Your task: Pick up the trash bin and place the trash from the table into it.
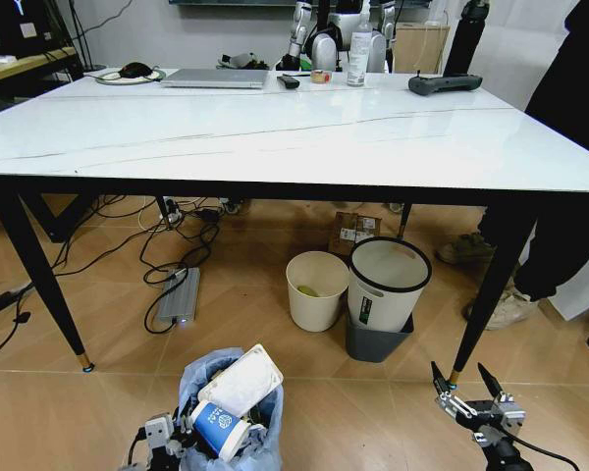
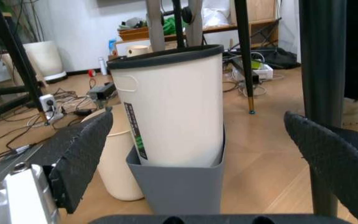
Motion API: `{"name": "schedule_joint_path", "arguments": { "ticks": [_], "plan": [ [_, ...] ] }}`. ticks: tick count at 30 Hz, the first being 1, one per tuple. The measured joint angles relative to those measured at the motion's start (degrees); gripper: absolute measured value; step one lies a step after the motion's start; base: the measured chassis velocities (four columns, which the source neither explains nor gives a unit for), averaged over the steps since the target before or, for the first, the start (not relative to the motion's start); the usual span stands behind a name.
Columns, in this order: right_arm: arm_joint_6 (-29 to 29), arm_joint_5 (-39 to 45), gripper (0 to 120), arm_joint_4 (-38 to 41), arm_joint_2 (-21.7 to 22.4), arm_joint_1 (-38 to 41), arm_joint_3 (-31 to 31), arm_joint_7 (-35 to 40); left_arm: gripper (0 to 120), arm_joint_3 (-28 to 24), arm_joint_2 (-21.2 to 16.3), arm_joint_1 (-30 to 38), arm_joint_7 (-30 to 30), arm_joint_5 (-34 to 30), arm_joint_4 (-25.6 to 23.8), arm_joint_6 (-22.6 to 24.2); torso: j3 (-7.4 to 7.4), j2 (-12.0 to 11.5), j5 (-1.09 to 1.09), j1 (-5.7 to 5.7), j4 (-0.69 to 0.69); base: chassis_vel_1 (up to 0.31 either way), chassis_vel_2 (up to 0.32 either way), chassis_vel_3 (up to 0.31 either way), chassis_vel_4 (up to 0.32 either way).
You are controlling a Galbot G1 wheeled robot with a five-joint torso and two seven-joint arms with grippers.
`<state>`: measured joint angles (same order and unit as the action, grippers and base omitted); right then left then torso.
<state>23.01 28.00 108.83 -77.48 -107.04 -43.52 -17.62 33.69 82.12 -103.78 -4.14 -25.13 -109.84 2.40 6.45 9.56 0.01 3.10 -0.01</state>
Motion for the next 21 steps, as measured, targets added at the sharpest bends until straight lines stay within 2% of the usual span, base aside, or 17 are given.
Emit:
{"name": "schedule_joint_path", "arguments": {
  "ticks": [4, 21],
  "plan": [
    [0.0, 0.0, 100, 0.0, 0.0, 0.0, 0.0, 0.0, 0, 0.81, -0.52, 2.35, -0.85, -2.04, 2.95, 0.68, 0.05, 0.05, 0.0, 0.02, 0.0, 0.0, 0.0, 0.0, 0.0],
    [0.0, 0.0, 100, 0.0, 0.0, 0.0, 0.0, 0.0, 0, 3.69, -0.38, 6.99, -0.87, -6.83, 7.94, 0.63, 0.13, 0.16, -0.01, 0.04, 0.0, 0.0, 0.0, 0.0, 0.0]
  ]
}}
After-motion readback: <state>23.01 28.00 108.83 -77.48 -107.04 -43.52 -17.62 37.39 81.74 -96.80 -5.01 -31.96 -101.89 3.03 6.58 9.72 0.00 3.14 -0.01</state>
